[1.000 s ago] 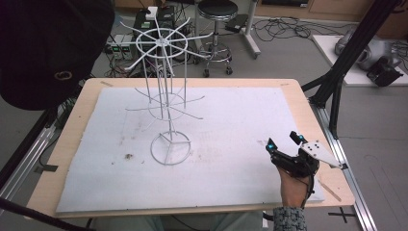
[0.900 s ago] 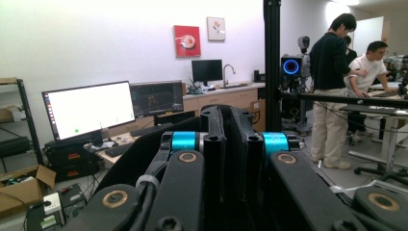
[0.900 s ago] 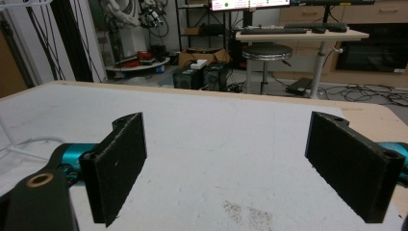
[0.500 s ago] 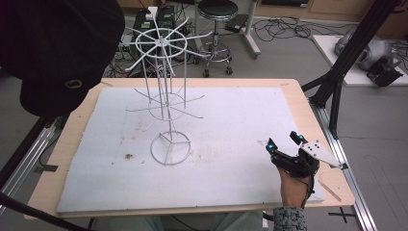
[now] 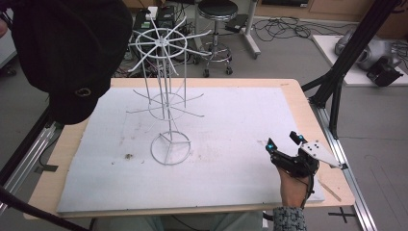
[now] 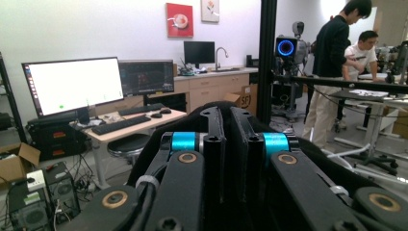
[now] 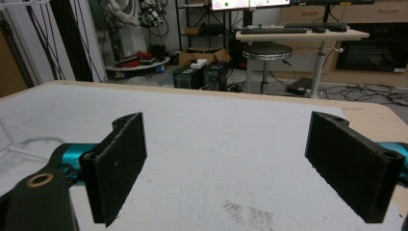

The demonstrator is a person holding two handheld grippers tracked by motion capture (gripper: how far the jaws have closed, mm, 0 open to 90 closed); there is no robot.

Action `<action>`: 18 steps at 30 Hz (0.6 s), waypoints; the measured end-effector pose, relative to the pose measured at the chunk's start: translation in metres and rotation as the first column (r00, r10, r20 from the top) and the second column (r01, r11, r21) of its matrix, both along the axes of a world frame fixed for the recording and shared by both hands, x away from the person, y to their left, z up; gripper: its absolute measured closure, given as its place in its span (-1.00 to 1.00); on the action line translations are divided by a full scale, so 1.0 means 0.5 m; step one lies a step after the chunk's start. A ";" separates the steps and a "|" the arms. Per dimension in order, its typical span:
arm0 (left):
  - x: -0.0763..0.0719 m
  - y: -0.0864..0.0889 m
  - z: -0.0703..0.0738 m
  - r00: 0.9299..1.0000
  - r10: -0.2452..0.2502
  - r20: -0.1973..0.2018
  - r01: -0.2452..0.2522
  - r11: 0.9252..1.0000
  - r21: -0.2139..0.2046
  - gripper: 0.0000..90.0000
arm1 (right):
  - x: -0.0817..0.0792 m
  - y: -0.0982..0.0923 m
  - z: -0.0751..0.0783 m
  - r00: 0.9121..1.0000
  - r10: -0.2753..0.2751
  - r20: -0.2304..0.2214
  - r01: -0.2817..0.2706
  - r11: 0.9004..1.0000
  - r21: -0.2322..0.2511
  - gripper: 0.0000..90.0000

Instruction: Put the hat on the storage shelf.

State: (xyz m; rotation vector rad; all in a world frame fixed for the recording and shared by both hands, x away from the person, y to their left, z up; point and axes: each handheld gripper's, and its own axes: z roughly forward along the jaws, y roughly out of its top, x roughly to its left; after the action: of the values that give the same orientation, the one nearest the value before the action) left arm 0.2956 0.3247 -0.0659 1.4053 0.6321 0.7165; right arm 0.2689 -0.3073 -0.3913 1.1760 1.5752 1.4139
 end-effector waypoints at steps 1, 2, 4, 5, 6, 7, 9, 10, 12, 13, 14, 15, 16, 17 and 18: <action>0.001 0.000 -0.003 1.000 0.000 -0.001 0.000 1.000 0.006 0.86 | 0.000 0.000 0.000 1.000 0.000 0.000 0.000 1.000 -0.001 -0.70; 0.003 -0.002 -0.008 1.000 0.002 -0.006 -0.002 1.000 0.011 0.86 | 0.001 0.000 0.000 1.000 -0.001 0.000 0.001 1.000 -0.003 -0.70; 0.006 -0.005 -0.017 1.000 -0.004 -0.010 0.004 1.000 0.018 0.86 | 0.000 0.000 -0.001 1.000 0.000 -0.005 0.000 1.000 -0.001 -0.70; 0.007 -0.007 -0.021 1.000 -0.007 -0.012 0.008 1.000 0.018 0.86 | 0.000 0.000 -0.001 1.000 0.001 -0.005 -0.001 1.000 -0.002 -0.70; 0.009 -0.008 -0.025 1.000 -0.009 -0.016 0.009 1.000 0.022 0.86 | 0.000 0.001 -0.001 1.000 0.001 -0.006 -0.001 1.000 -0.001 -0.70; 0.010 -0.010 -0.028 1.000 -0.009 -0.019 0.009 1.000 0.028 0.86 | 0.001 0.000 -0.001 1.000 0.001 -0.006 -0.001 1.000 -0.003 -0.70; 0.013 -0.014 -0.036 1.000 -0.007 -0.024 0.008 0.999 0.044 0.86 | 0.001 -0.001 -0.002 1.000 0.000 -0.005 0.000 1.000 -0.001 -0.70; 0.013 -0.016 -0.041 1.000 -0.007 -0.025 0.008 0.999 0.051 0.86 | 0.001 -0.002 -0.002 1.000 0.001 -0.002 -0.001 1.000 -0.004 -0.70; 0.014 -0.018 -0.048 1.000 -0.008 -0.028 0.009 0.999 0.053 0.86 | 0.001 -0.002 -0.002 1.000 -0.003 -0.004 0.003 1.000 0.002 -0.70; 0.015 -0.019 -0.052 1.000 -0.010 -0.028 0.011 0.999 0.052 0.85 | 0.001 -0.002 -0.002 1.000 -0.002 -0.004 0.002 1.000 0.002 -0.70; 0.015 -0.019 -0.055 1.000 -0.010 -0.029 0.012 0.999 0.052 0.85 | 0.001 -0.002 -0.003 1.000 -0.001 -0.004 0.001 1.000 0.004 -0.70; 0.015 -0.019 -0.060 1.000 -0.010 -0.030 0.012 0.999 0.051 0.85 | 0.001 -0.003 -0.003 1.000 -0.002 -0.004 0.002 1.000 0.002 -0.70; 0.016 -0.019 -0.063 0.999 -0.010 -0.032 0.012 0.999 0.051 0.85 | 0.001 -0.003 -0.003 1.000 -0.002 -0.004 0.002 1.000 0.003 -0.70; 0.016 -0.018 -0.067 0.999 -0.011 -0.034 0.013 0.999 0.051 0.85 | 0.001 -0.003 -0.003 1.000 -0.003 -0.005 0.003 1.000 0.003 -0.70; 0.017 -0.017 -0.070 0.999 -0.010 -0.035 0.012 0.999 0.052 0.85 | 0.001 -0.002 -0.003 1.000 -0.002 -0.004 0.002 1.000 0.003 -0.70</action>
State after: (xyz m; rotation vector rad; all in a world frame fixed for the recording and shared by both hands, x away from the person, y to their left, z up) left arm 0.3042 0.3160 -0.1009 1.4709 0.6359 0.7058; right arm 0.2693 -0.3085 -0.3928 1.1826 1.5751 1.4136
